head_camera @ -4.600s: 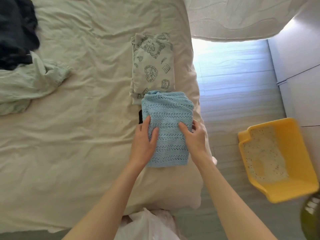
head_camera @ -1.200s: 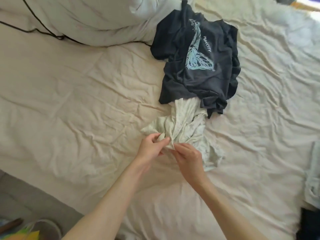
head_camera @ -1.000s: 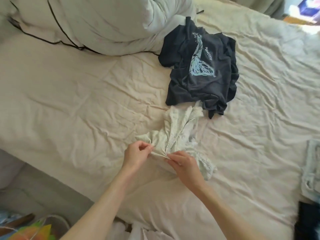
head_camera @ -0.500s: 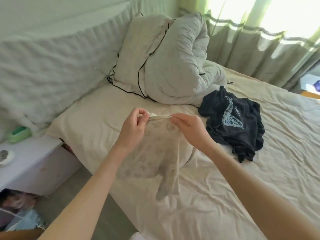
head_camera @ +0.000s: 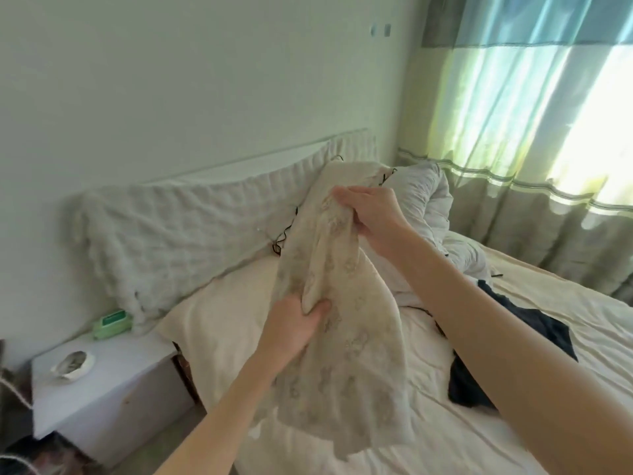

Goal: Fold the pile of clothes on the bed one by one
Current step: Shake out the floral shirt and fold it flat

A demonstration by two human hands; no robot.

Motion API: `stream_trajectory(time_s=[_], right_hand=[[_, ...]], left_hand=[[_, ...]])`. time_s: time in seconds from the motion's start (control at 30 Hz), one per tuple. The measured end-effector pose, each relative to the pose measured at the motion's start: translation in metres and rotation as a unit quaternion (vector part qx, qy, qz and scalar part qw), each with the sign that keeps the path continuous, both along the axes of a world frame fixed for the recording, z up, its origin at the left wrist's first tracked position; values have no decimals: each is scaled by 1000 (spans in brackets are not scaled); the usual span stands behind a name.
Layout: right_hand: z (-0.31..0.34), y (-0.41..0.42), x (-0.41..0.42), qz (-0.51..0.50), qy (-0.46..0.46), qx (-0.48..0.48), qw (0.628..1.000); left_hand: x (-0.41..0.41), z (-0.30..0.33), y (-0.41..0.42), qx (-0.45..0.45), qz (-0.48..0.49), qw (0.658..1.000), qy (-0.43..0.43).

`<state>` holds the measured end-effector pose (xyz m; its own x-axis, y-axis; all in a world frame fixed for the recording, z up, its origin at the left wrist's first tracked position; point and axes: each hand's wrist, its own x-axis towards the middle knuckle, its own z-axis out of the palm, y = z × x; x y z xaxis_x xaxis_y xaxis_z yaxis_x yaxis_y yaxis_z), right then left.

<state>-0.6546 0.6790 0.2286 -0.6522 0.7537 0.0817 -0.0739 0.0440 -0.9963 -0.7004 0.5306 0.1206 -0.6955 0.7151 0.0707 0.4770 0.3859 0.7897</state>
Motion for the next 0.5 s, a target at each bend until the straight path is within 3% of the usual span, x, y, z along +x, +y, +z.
stream_trajectory(time_s=[0.1,0.2,0.37,0.5], right_hand=[[1,16,-5,-41,0,-20,999],[-18,25,11,19,-38,-89,995],[-68,-14,44,70,-130,125,981],[-103,-44,40,93,-182,235,950]], left_hand=[[-22,18,0,28,21,999,6],[-49,46,5,82,41,996,-23],[-75,74,23,162,109,968,-158],[-75,88,42,192,105,944,-247]])
